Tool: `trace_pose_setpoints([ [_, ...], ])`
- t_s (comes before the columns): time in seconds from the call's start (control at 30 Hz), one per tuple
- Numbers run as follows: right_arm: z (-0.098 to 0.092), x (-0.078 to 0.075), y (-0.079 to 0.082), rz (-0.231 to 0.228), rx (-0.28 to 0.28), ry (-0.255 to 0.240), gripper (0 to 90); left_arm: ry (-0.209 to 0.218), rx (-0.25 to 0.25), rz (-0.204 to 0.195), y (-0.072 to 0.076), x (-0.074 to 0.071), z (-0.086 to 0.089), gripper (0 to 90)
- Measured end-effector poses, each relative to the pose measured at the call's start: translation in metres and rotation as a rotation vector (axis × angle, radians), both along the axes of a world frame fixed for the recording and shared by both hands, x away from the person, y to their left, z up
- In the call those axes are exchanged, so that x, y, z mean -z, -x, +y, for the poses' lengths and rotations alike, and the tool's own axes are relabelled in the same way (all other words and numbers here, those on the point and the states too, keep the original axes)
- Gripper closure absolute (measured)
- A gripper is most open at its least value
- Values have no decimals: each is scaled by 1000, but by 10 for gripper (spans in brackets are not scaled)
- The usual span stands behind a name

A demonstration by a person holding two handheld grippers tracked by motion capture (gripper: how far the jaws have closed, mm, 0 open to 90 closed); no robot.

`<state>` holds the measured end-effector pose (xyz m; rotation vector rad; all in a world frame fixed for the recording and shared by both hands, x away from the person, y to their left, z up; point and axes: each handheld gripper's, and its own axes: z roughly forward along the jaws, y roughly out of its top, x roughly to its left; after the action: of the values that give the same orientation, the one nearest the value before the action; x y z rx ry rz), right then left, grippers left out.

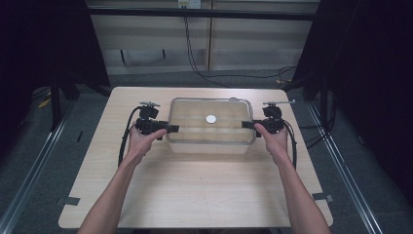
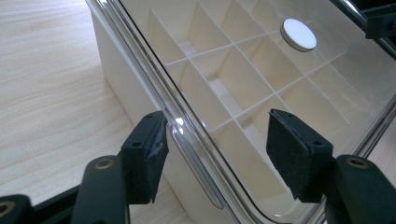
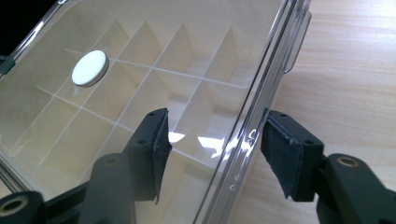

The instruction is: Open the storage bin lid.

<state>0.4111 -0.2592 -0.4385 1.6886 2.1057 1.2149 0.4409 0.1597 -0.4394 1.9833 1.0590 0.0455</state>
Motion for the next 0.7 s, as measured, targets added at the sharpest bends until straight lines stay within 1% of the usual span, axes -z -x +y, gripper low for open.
trace_pose_setpoints([
  [0.07, -1, -2, 1, -15, 1, -4, 453, -1, 8, -9, 1, -2, 0, 419],
  [0.23, -3, -6, 4, -32, -5, -14, 496, 6, 10, -28, 3, -4, 0, 431],
  [0.27, -4, -7, 4, -35, -1, -17, 510, -1, 14, -35, 3, -5, 1, 437],
  [0.33, -5, -9, 6, -44, -1, -22, 522, 17, 9, -35, 4, -6, 1, 457],
  [0.37, -5, -11, 7, -52, -1, -28, 537, 12, 12, -41, 5, -7, 2, 470],
  [0.43, -6, -11, 7, -52, 0, -31, 543, 8, 12, -44, 5, -7, 2, 473],
  [0.53, -8, -10, 10, -52, -3, -45, 568, 18, 8, -46, 7, -9, 2, 490],
  [0.57, -9, -9, 12, -50, -12, -51, 594, -5, 15, -55, 8, -10, 3, 514],
  [0.6, -9, -9, 12, -50, -12, -51, 594, -5, 15, -55, 8, -10, 3, 510],
  [0.67, -11, -11, 14, -65, -10, -81, 627, 15, 16, -53, 10, -9, 6, 519],
  [0.7, -11, -12, 15, -68, -9, -83, 633, 25, 15, -53, 10, -9, 7, 533],
])
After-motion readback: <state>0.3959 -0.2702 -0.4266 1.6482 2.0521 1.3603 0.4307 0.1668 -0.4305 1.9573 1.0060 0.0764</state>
